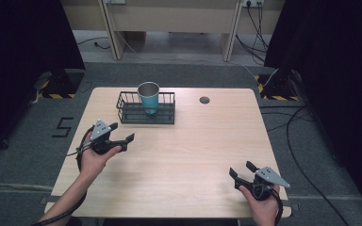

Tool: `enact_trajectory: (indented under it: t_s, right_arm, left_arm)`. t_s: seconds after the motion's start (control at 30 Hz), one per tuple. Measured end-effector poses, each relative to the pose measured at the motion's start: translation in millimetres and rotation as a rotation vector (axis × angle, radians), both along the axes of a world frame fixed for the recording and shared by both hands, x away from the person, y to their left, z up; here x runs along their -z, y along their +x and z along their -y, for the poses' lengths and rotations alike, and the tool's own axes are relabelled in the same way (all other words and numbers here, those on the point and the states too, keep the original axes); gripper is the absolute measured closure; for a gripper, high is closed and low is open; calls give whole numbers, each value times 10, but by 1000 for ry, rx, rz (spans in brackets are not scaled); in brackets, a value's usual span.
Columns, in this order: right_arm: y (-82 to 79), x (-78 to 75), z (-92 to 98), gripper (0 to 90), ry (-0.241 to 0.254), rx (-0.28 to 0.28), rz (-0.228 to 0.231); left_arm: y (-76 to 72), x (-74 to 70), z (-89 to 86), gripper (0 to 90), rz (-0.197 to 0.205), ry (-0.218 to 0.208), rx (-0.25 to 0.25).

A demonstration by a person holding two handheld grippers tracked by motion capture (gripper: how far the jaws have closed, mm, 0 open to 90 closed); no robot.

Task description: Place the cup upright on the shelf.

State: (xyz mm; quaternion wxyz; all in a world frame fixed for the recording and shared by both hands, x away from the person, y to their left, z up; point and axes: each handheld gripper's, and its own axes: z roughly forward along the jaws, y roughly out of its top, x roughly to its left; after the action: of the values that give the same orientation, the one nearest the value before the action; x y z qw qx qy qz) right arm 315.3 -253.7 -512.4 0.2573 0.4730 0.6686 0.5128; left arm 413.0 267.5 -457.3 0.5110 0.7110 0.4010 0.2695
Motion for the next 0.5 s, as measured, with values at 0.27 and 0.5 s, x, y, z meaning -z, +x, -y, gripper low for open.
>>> enact_trajectory:
  t_s: [0.27,0.5]
  right_arm:
    - [1,0,1,220,-4,3,3]
    - [0,0,0,220,-5,3,1]
  left_arm:
    - [-170,115,-123,143,-8,6,-5]
    - [-295,216,-245,143,0,11,-23]
